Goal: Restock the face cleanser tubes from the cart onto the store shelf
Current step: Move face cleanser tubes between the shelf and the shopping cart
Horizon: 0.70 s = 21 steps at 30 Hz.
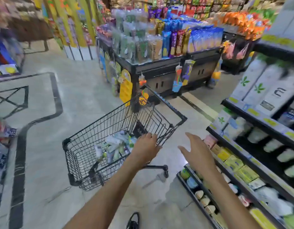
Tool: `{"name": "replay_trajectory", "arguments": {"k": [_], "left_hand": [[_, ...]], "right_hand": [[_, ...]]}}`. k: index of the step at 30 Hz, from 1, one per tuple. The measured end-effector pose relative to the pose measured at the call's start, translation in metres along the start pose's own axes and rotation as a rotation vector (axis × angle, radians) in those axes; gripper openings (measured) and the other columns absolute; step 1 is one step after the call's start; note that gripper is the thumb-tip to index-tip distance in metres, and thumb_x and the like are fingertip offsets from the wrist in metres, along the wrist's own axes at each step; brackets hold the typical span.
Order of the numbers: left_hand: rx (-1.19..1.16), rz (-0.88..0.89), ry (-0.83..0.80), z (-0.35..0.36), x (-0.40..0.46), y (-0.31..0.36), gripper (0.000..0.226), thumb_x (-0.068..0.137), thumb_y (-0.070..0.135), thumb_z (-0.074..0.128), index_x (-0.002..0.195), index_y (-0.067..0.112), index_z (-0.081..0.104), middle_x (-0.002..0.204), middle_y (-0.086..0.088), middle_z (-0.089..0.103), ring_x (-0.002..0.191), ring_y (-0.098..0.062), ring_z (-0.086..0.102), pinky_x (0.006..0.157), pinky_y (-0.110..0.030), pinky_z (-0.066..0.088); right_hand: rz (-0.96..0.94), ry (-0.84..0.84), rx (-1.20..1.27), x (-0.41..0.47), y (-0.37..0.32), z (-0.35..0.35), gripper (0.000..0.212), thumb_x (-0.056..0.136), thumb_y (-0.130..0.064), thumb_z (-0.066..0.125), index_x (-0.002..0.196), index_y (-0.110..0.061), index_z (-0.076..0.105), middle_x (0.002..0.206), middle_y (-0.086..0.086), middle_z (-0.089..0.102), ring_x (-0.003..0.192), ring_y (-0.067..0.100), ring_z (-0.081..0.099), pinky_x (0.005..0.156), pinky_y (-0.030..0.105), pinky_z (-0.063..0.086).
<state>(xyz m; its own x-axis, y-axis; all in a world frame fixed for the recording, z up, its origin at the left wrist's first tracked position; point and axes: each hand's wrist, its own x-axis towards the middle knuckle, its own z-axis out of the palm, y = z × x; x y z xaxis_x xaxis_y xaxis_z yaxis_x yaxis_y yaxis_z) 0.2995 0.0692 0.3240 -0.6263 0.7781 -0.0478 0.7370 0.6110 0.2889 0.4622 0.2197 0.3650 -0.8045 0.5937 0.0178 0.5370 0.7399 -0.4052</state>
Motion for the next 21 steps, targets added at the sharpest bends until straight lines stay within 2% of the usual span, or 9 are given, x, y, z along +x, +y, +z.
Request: {"name": "replay_trajectory", "arguments": {"k": [5,10,16,21], "left_hand": [[-0.086,-0.172,-0.032,0.008,-0.003,-0.092,0.058,0.1,0.049,0.055,0.143,0.01,0.046,0.141,-0.014,0.052,0.129,-0.035,0.051,0.106,-0.046,0.044],[-0.138,-0.298,-0.09,0.017,0.017,-0.184,0.053,0.099,0.047,0.055,0.14,0.013,0.049,0.138,-0.014,0.055,0.125,-0.034,0.054,0.1,-0.046,0.048],[-0.168,-0.368,-0.162,0.026,0.047,-0.262,0.056,0.101,0.044,0.055,0.147,0.014,0.044,0.141,-0.016,0.055,0.13,-0.034,0.052,0.105,-0.046,0.046],[-0.216,-0.434,-0.242,0.051,0.075,-0.303,0.06,0.1,0.044,0.056,0.15,0.017,0.039,0.141,-0.018,0.052,0.127,-0.036,0.053,0.098,-0.046,0.049]], "right_hand": [[-0.105,-0.146,0.007,0.057,-0.068,0.065,0.066,0.101,-0.047,0.059,0.156,-0.018,0.037,0.159,0.003,0.041,0.145,0.023,0.039,0.114,0.037,0.038],[-0.128,-0.28,0.004,0.118,-0.122,0.129,0.065,0.1,-0.043,0.062,0.155,-0.018,0.039,0.158,0.003,0.042,0.145,0.023,0.038,0.116,0.038,0.036],[-0.066,-0.403,-0.011,0.185,-0.166,0.193,0.063,0.1,-0.042,0.06,0.154,-0.017,0.04,0.154,0.006,0.046,0.138,0.027,0.047,0.11,0.041,0.043],[-0.004,-0.499,-0.025,0.227,-0.173,0.244,0.052,0.097,-0.036,0.066,0.142,-0.015,0.049,0.136,0.013,0.058,0.12,0.034,0.059,0.092,0.043,0.051]]}}
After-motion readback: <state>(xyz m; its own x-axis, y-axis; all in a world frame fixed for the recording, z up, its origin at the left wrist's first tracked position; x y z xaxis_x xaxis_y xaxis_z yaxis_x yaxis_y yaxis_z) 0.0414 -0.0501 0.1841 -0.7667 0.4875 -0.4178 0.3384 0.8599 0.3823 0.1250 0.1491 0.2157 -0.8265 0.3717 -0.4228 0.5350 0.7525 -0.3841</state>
